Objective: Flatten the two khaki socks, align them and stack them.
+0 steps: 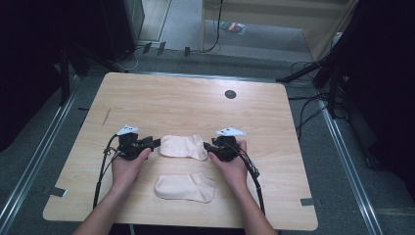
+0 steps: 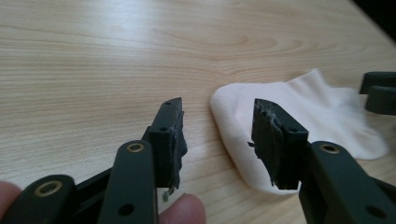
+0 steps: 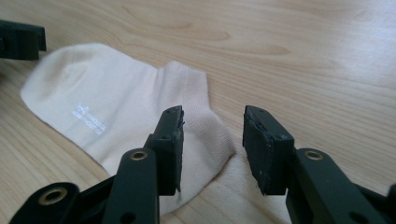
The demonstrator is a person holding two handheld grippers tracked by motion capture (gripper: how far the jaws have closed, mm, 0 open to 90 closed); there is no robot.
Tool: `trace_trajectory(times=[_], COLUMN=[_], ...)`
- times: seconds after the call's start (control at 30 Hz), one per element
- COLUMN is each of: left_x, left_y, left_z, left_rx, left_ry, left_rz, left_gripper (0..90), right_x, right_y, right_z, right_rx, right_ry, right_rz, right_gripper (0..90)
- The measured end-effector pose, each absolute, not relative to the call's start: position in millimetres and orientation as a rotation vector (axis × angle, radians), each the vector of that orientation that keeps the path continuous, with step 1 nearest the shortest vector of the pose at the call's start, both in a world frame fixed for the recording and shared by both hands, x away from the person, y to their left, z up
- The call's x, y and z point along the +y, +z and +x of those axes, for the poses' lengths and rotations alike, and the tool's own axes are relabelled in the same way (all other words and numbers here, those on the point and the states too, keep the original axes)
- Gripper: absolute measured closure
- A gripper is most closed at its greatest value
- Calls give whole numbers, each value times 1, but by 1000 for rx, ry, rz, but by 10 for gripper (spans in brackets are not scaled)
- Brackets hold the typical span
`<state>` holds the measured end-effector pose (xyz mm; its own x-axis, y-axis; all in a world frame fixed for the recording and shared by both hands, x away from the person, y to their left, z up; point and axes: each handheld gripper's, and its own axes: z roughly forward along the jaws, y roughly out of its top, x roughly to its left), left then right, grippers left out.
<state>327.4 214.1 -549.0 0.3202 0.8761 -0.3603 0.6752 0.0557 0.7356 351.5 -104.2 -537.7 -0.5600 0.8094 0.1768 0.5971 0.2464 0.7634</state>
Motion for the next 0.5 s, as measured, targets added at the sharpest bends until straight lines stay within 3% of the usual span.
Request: trace_trajectory(times=[0.2,0.23,0.27,0.3,0.5], left_x=[202,199,199,197,201], left_y=[-550,-549,-549,-548,-537], left_z=[333,333,333,334,323], left_rx=[1392,1377,1377,1384,1317], left_ry=[260,262,262,285,270], left_rz=[1740,1768,1768,1798,1824], left_gripper=[623,707,760,870,897], right_x=[-94,-93,-93,-92,-96], right_y=[-545,-545,-545,-545,-535], right_z=[350,349,349,348,343], right_rx=[2298,2301,2301,2302,2275], right_ry=[1129,1122,1122,1120,1128], right_rz=[1292,1277,1277,1273,1281], right_gripper=[721,792,792,846,873])
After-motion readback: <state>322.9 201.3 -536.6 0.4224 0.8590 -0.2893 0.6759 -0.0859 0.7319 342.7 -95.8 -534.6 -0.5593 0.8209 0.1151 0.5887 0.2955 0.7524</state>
